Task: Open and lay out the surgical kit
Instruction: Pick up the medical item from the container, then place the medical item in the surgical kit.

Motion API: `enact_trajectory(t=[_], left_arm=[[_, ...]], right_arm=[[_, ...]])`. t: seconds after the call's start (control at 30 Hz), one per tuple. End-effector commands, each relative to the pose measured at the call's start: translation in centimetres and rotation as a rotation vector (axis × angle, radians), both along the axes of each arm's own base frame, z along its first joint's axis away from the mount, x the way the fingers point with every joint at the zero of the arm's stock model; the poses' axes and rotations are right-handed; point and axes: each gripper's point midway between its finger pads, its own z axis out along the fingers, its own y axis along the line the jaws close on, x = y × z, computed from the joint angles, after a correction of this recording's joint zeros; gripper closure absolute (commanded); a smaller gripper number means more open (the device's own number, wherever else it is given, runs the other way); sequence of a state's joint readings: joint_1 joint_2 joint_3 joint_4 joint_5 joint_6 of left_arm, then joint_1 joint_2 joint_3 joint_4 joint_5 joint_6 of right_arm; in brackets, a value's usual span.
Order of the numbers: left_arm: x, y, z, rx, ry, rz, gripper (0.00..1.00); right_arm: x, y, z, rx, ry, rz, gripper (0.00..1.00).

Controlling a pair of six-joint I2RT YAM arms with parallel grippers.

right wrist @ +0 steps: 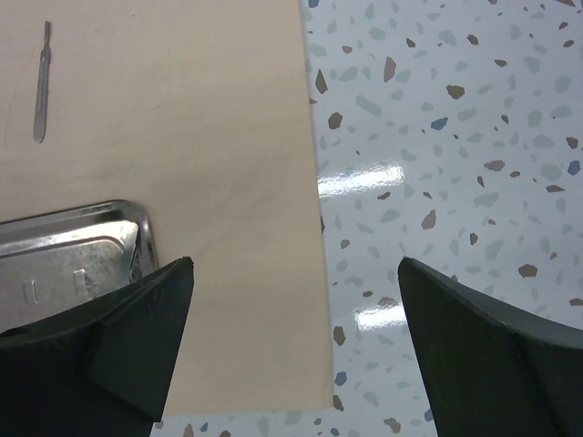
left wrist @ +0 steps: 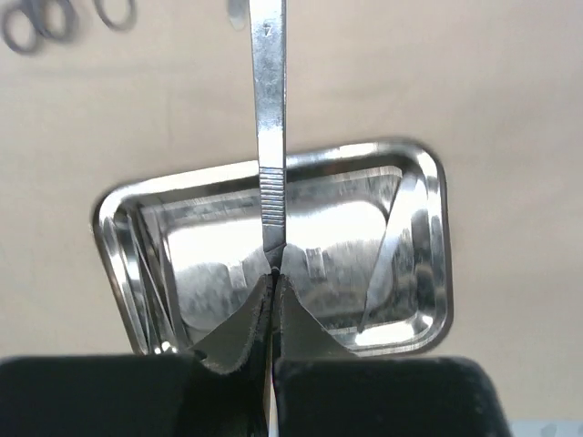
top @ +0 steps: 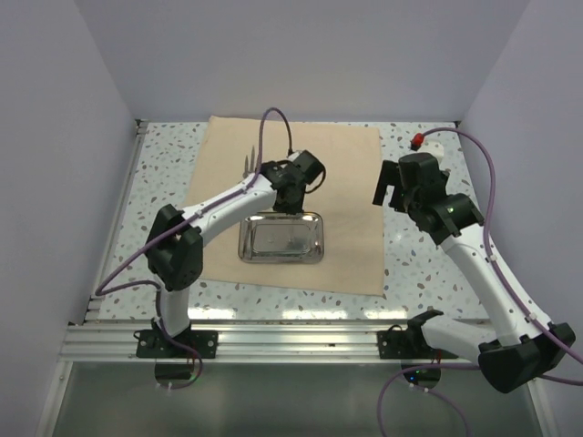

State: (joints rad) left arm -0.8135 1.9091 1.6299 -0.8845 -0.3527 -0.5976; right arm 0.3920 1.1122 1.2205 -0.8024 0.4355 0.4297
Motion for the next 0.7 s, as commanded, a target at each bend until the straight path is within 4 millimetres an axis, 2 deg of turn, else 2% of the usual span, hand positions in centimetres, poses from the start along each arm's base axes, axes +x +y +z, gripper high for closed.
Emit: enact_trajectory(t=[0.0,0.03,0.07,0.1,0.13,0.2,0.23,0.27,0.3,0.37,0.43,0.57,0.6,0.67], left_arm=[[6.1,2.1,3.4,0.0,-0.121,0.069,1.0],[7.4,2.1,2.6,0.015,-0.127,0.06,1.0],[9.1,1.6,3.7,-0.011,-0.161,0.061,1.0],[10.4,1.9,3.7,-0.012,-0.168,0.074,1.0],[11.7,1.6,2.6,0.001,-0.172,0.056,1.0],[14.2,0.7,3.4,-0.032,-0.217,0.044,1.0],[15.3,0.2,2.0,-0.025,-0.222,0.027,1.0],[16.4,-0.6,2.6,-0.055,-0.241,0.018,1.0],[17.3,-0.5,0.5,-0.049,-0.215,0.022,1.0],[18.5,-1.3,-0.1,-0.084,-0.218,0.013,1.0],[19.3,-1.4,-2.3,-0.087,-0.196,0.013,1.0],[19.6,-0.7,-4.3,-0.073,-0.167,0.033,0.99],[19.6,-0.3,-4.6,-0.067,-0.159,0.042,0.86],[19.3,0.3,-4.8,-0.052,-0.151,0.052,0.73]], right_arm=[[-0.4,-0.4,1.2,0.007,-0.029,-0.01,0.01],[-0.6,-0.5,1.1,0.005,-0.022,-0.011,0.01],[-0.7,-0.5,1.2,0.003,-0.022,-0.01,0.02],[-0.9,-0.6,1.4,0.004,-0.024,-0.01,0.02],[-1.0,-0.7,1.4,0.001,-0.018,-0.013,0.02],[-1.3,-0.8,1.4,-0.003,-0.012,-0.015,0.02],[-1.5,-1.0,1.5,-0.005,-0.008,-0.018,0.02],[-1.6,-1.1,1.4,-0.008,-0.005,-0.019,0.02],[-1.8,-1.2,1.6,-0.009,-0.007,-0.021,0.02],[-2.0,-1.5,1.7,-0.016,-0.005,-0.03,0.02],[-2.3,-1.7,1.7,-0.024,-0.001,-0.032,0.02],[-2.7,-2.1,2.0,-0.033,-0.006,-0.043,0.01],[-2.7,-2.1,1.9,-0.033,-0.004,-0.043,0.02],[-2.7,-2.1,1.7,-0.034,-0.001,-0.04,0.02]])
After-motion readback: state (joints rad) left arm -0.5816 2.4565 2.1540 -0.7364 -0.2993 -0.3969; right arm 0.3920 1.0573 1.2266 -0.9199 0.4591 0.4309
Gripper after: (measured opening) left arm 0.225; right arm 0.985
